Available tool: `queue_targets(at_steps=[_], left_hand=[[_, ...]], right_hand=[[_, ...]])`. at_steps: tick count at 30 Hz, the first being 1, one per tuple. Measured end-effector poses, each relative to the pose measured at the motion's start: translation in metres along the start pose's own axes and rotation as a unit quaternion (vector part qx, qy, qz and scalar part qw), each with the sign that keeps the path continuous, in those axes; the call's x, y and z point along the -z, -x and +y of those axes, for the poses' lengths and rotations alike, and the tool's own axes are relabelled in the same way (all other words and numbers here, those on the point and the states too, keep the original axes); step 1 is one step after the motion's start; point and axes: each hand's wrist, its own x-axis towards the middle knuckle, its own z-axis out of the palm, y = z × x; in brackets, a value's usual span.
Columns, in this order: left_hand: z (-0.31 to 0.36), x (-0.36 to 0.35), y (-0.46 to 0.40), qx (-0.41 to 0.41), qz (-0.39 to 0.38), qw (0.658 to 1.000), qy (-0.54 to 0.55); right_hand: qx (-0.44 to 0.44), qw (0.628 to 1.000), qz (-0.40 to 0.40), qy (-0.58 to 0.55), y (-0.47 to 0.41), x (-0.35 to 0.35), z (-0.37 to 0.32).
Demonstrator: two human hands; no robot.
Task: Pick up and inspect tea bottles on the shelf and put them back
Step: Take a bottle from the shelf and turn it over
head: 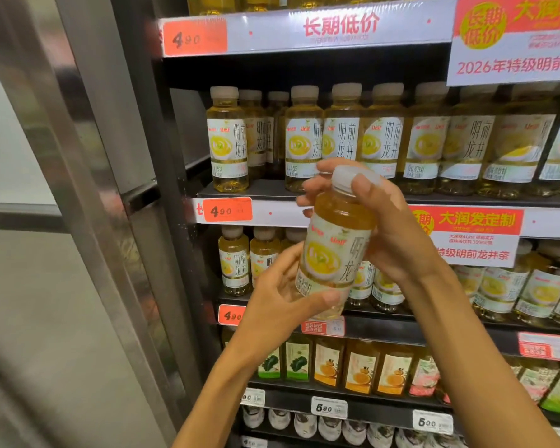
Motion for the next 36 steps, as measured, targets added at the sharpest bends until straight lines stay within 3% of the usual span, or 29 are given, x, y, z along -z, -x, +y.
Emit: queue_targets(at_steps=[7, 11, 13, 16, 21, 24, 26, 29, 31, 33, 36], left_hand=[[0.004, -0.014, 0.002, 0.019, 0.047, 0.996, 0.075], [0.008, -0.011, 0.0, 0.041, 0.019, 0.965, 0.258], [0.011, -0.011, -0.001, 0.045, -0.018, 0.953, 0.299], [0.01, -0.014, -0.004, 0.044, 0.011, 0.965, 0.259], [0.019, -0.013, -0.011, 0.02, 0.088, 0.995, 0.041], [0.022, -0.018, -0.015, 0.003, 0.093, 0.995, 0.022], [0.024, -0.019, -0.014, 0.018, 0.056, 0.989, 0.135], [0.028, -0.018, -0.013, 0.087, -0.058, 0.92, 0.378], [0.026, -0.017, -0.014, 0.114, -0.098, 0.893, 0.424], [0.022, -0.016, -0.015, 0.116, -0.097, 0.902, 0.404], [0.019, -0.012, -0.018, 0.069, 0.034, 0.981, 0.179]], right_hand=[[-0.016, 0.997, 0.078, -0.003, -0.011, -0.002, -0.001], [-0.035, 0.996, 0.067, -0.05, -0.017, -0.001, -0.002], [-0.041, 0.996, 0.038, -0.069, -0.021, -0.001, -0.004], [-0.032, 0.997, 0.029, -0.058, -0.026, -0.004, -0.01], [0.015, 0.996, 0.069, 0.052, -0.032, -0.009, -0.018], [-0.001, 0.996, 0.076, 0.054, -0.033, -0.01, -0.018], [-0.019, 0.998, 0.057, 0.034, -0.032, -0.008, -0.016], [-0.067, 0.997, 0.032, -0.026, -0.032, -0.007, -0.014], [-0.084, 0.994, 0.023, -0.062, -0.032, -0.007, -0.012], [-0.072, 0.994, 0.027, -0.072, -0.034, -0.006, -0.011], [-0.028, 0.998, 0.055, -0.006, -0.035, -0.005, -0.015]])
